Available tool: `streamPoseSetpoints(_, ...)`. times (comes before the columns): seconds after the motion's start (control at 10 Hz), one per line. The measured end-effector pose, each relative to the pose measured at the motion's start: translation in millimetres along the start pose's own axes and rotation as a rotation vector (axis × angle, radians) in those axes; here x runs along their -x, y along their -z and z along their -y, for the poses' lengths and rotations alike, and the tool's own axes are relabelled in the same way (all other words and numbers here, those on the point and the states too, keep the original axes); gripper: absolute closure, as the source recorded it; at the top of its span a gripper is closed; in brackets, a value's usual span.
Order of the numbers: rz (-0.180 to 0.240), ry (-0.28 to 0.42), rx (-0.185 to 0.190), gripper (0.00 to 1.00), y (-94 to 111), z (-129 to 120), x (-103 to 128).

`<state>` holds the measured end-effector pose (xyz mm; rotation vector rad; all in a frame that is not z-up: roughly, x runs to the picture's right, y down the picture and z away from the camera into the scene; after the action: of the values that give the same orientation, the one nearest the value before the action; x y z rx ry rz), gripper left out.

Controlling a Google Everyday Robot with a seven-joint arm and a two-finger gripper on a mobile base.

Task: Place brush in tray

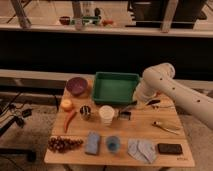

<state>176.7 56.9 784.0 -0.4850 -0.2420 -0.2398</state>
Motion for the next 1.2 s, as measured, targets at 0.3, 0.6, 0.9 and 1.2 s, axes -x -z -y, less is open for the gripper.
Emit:
streamPoseSetpoints(0.3, 0.038, 0.015, -0.025, 0.81, -1.3, 62.5, 4.8)
streamPoseSetpoints(0.6, 0.053, 0.02, -0.031, 0.81, -3.3, 100.4, 6.9)
streamPoseSetpoints(0.9, 0.053, 0.017, -0.032, 0.81, -2.9, 100.8, 5.0)
streamPoseSetpoints(1.2, 0.055, 0.014, -0.04, 0.81, -3.7, 103.3, 7.3)
